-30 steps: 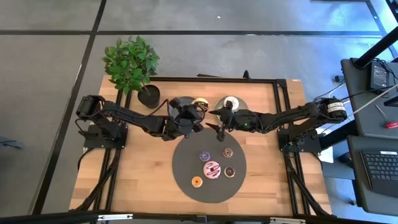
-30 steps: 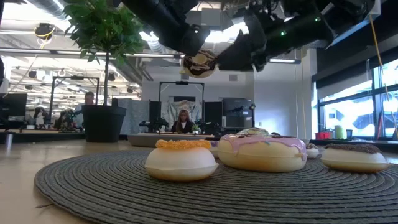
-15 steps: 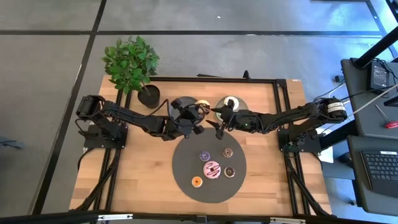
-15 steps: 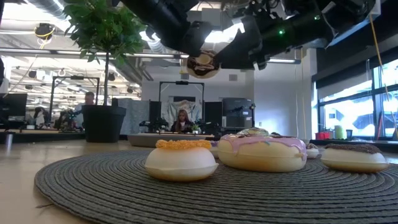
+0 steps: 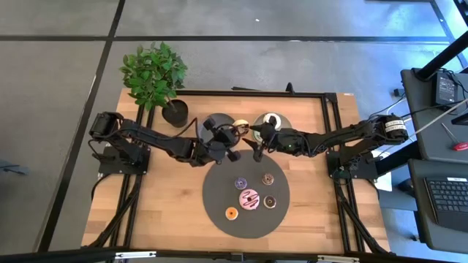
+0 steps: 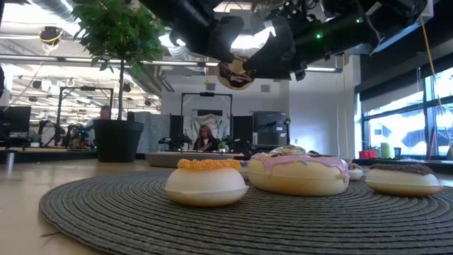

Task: Pick & Place donuts
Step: Put the large black donut on the light gray plate

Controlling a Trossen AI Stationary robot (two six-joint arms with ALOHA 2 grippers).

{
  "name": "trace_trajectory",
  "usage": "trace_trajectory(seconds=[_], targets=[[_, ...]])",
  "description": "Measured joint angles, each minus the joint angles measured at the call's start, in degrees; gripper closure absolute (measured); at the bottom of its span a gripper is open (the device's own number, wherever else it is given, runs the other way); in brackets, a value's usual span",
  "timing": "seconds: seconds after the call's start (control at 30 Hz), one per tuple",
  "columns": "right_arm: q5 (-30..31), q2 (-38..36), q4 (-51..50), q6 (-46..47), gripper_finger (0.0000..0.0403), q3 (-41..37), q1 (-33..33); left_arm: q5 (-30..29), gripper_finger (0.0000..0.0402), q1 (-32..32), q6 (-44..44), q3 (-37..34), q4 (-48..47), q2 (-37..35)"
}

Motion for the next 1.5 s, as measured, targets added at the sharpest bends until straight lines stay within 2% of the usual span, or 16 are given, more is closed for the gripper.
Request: trace_trajectory(seconds=[0.27, 0.5, 0.9, 1.1, 1.23, 1.4, 1.5], targets=[[0.1, 0.0, 0.9, 0.3, 0.0205, 0.0, 0.0, 0.4, 0.0387, -0.8, -0.2, 0.0, 0.2, 0.0], [0.2, 0.0, 0.8, 0.2, 0.0267, 0.0, 0.0, 6.0, 0.0387, -1.2, -0.1, 0.0, 3.0, 0.0], [0.1, 0.0, 0.8, -0.1, 0.0377, 0.0, 0.0, 4.0, 0.0386, -1.1, 0.1, 0.0, 2.9, 0.0], [0.4, 0.0, 0.8, 0.0, 0.0379, 0.0, 0.0, 4.0, 0.0374, -1.1, 2.3, 0.0, 2.6, 0.0], [2.7, 0.0, 0.5, 0.0, 0.0371, 0.1, 0.0, 4.0, 0.0339, -1.1, 2.5, 0.0, 2.6, 0.0], [2.8, -0.1, -1.3, 0.1, 0.0384, 0.1, 0.0, 3.8, 0.0285, -1.6, 2.2, 0.0, 2.0, 0.0], [2.5, -1.2, -4.7, 1.5, 0.0386, 0.1, -0.5, 1.0, 0.0268, -2.4, 2.9, 0.0, 0.1, -0.3]])
